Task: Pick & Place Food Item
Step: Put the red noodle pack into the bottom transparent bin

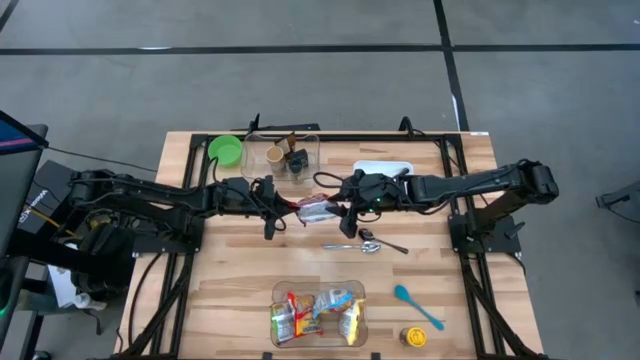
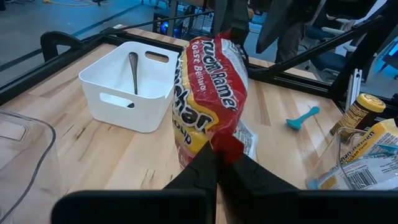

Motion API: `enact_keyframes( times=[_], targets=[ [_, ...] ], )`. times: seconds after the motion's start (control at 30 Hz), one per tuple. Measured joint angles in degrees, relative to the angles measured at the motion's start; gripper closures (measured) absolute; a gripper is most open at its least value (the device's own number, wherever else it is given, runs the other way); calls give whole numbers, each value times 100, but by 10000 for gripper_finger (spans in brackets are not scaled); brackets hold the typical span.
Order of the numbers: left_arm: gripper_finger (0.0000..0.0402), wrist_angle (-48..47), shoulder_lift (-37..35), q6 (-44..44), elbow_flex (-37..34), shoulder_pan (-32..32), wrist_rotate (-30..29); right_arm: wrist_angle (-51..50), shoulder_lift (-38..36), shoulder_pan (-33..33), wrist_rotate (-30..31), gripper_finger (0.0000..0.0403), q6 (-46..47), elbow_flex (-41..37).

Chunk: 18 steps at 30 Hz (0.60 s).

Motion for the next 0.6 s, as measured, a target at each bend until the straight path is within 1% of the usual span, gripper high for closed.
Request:
enact_keyframes(
  times=[0.1, 0.2, 0.4, 0.5, 0.6],
  targets=[
    [401, -1, 0, -12, 0, 0, 7, -61, -107, 1, 3, 246, -83, -6],
    [401, -12, -46, -95, 0, 0, 69, -195, -325, 1, 3, 244, -94, -7],
    [401, 0, -101, -105, 0, -101, 170, -436, -947, 79, 65, 257, -137, -2],
    [401, 83, -103, -105, 0, -249, 179, -638, -1139, 111, 344, 267, -144, -2],
    [401, 430, -103, -106, 0, -424, 407, -1014, -1204, 163, 875, 278, -142, -2]
  ],
)
